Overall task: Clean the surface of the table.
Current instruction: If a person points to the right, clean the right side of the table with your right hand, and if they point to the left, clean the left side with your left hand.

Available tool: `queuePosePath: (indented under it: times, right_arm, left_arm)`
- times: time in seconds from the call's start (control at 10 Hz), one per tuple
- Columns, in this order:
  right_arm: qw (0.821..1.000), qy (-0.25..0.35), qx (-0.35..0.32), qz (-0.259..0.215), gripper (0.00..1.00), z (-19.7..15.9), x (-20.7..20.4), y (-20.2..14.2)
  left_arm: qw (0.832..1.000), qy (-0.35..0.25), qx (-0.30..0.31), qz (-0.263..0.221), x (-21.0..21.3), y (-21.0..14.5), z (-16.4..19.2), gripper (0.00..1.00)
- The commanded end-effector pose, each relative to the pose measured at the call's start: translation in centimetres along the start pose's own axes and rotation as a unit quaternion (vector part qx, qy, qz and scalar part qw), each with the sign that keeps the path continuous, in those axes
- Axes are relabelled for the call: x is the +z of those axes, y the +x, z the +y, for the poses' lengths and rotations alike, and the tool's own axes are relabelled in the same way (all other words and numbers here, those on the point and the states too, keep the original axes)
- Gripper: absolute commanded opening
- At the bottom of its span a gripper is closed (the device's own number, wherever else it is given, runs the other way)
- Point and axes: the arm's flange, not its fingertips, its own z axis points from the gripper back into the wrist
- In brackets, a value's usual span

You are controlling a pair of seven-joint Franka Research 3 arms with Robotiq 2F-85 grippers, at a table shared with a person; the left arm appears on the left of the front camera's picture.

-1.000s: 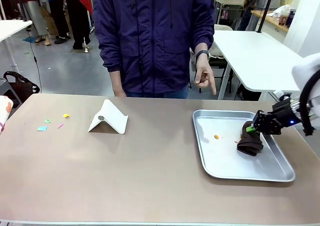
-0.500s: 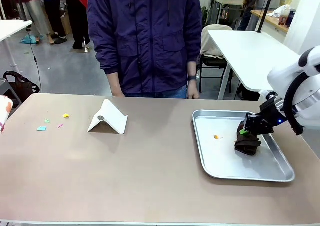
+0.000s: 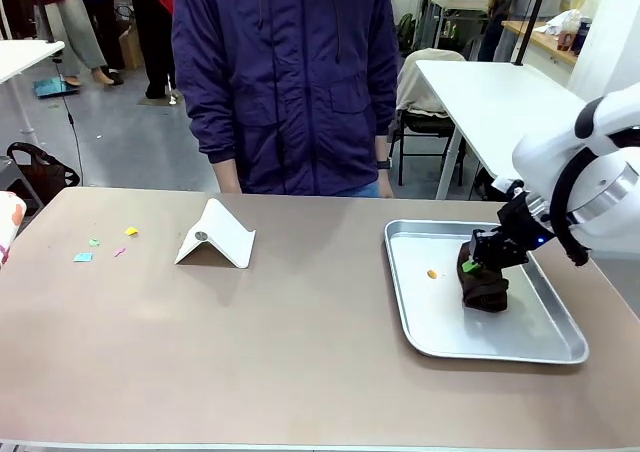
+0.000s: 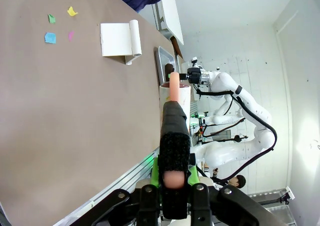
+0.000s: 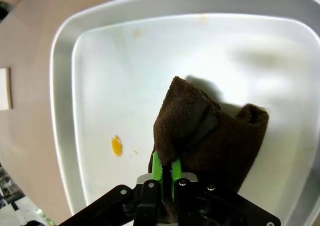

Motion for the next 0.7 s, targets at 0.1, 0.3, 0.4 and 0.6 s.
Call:
queuePosePath:
  times: [0.1, 0.3, 0.4, 0.6]
  right_arm:
    - [0.993, 0.043, 0.074, 0.075, 0.07, 2.5, -4.9, -1.3]
    - [0.985, 0.093, 0.114, 0.094, 0.07, 3.4, -5.9, -1.9]
    - [0.980, 0.104, 0.137, 0.097, 0.07, 3.6, -6.2, -2.1]
    - [0.970, 0.107, 0.172, 0.131, 0.07, 3.8, -6.5, -2.8]
  left_arm:
    - [1.000, 0.002, 0.006, 0.004, 0.0, -0.2, -0.5, 0.14]
    - [1.000, 0.002, 0.006, 0.004, 0.0, -0.2, -0.5, 0.14]
    - [1.000, 0.002, 0.006, 0.004, 0.0, -0.2, -0.5, 0.14]
    - [1.000, 0.002, 0.006, 0.004, 0.0, -0.2, -0.5, 0.14]
